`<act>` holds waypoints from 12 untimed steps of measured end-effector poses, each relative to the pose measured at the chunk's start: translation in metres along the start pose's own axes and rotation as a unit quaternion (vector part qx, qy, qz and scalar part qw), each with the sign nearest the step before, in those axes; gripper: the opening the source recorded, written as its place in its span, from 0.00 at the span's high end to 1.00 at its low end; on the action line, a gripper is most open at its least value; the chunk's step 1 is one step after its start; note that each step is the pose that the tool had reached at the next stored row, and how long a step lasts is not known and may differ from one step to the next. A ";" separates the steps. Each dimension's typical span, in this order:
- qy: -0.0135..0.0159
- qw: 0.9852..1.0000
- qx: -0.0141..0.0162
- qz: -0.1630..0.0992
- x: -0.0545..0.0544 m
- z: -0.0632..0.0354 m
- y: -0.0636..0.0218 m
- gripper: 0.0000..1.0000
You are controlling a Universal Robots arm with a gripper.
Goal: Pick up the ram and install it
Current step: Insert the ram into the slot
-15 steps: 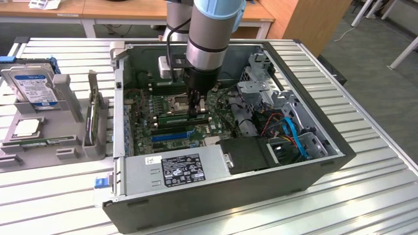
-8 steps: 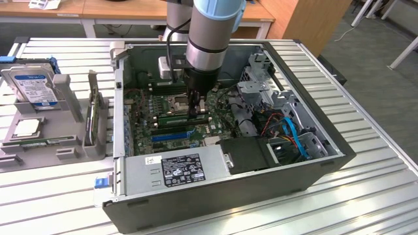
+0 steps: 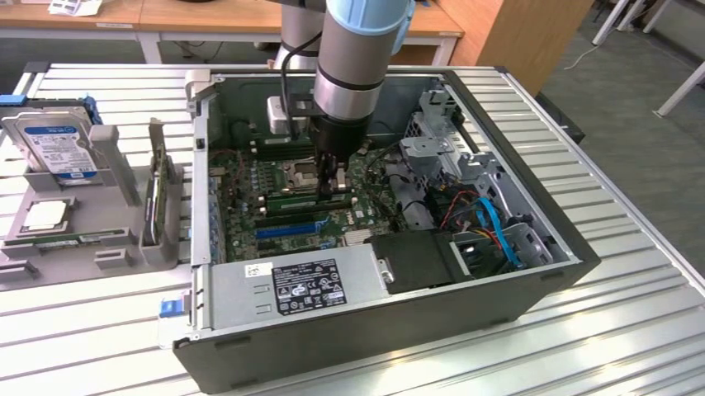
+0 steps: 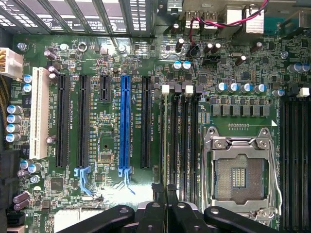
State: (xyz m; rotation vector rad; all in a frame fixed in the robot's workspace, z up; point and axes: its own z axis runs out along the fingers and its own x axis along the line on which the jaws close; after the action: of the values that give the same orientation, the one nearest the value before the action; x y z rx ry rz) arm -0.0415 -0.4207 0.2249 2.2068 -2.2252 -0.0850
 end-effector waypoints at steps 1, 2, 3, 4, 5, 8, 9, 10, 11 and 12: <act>0.000 1.000 0.000 0.000 0.000 0.0000 0.0000 0.88; 0.000 1.000 0.000 0.000 0.000 0.0001 0.0000 0.88; 0.000 1.000 0.000 0.000 0.000 0.0001 0.0000 0.88; 0.000 1.000 0.000 0.000 0.000 0.0001 0.0000 0.88; 0.000 1.000 0.000 0.000 0.000 0.0002 -0.0001 0.87; 0.000 1.000 0.000 0.000 0.000 0.0002 -0.0001 0.75; 0.000 1.000 0.000 0.000 0.000 0.0002 -0.0001 0.75; 0.000 1.000 0.000 0.000 0.000 0.0001 0.0000 0.75; 0.000 1.000 0.000 0.000 0.000 0.0001 0.0000 0.69; 0.000 1.000 0.000 0.000 0.000 0.0001 0.0000 0.69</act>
State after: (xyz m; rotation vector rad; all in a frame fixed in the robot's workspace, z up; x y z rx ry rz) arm -0.0415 -0.4206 0.2248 2.2070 -2.2253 -0.0852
